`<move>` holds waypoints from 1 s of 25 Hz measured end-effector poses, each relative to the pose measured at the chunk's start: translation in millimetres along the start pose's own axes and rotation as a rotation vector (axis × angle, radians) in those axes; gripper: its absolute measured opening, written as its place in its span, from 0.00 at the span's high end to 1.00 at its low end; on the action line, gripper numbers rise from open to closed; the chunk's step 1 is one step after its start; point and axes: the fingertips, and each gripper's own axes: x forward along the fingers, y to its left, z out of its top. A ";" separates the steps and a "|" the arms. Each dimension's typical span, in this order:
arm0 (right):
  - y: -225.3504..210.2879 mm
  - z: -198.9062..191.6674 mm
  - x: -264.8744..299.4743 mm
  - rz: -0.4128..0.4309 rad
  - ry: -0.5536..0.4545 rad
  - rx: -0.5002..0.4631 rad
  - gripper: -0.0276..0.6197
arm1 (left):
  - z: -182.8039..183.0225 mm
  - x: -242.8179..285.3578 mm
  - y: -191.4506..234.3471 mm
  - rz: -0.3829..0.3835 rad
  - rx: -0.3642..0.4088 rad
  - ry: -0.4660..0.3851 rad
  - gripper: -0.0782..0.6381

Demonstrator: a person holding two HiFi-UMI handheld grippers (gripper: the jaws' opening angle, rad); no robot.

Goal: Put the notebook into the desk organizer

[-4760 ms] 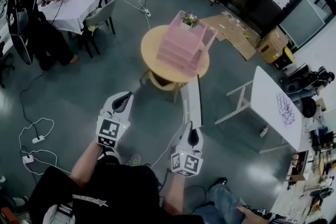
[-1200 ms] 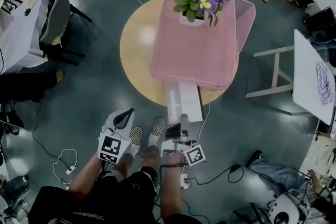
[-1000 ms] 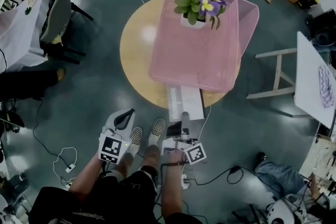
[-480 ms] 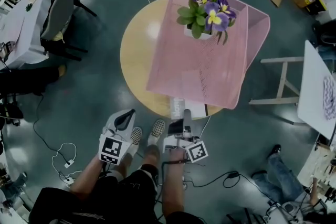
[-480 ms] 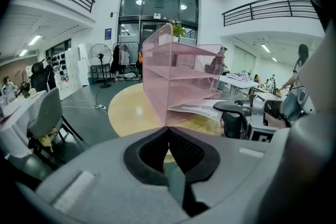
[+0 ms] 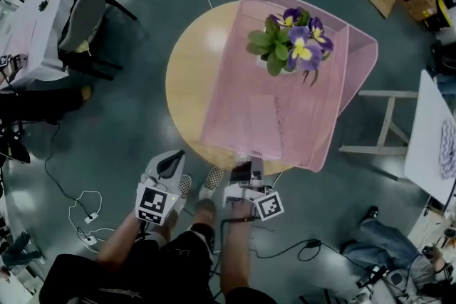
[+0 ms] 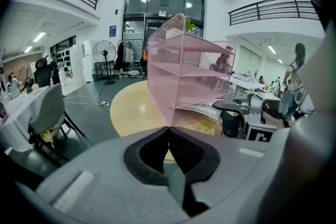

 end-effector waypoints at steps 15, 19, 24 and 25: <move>-20.0 -0.8 18.2 -0.089 0.014 -0.018 0.92 | -1.6 11.7 5.1 0.001 -0.008 0.019 0.88; -20.4 0.3 18.5 -0.121 0.015 -0.035 0.77 | -1.2 9.9 0.0 -0.010 -0.009 0.018 0.88; -26.9 0.3 13.0 -0.211 0.016 -0.058 0.67 | -1.1 6.6 -3.8 -0.017 -0.008 0.017 0.88; -28.9 0.9 11.2 -0.238 0.015 -0.066 0.65 | -0.8 6.1 -4.0 -0.017 -0.009 0.016 0.88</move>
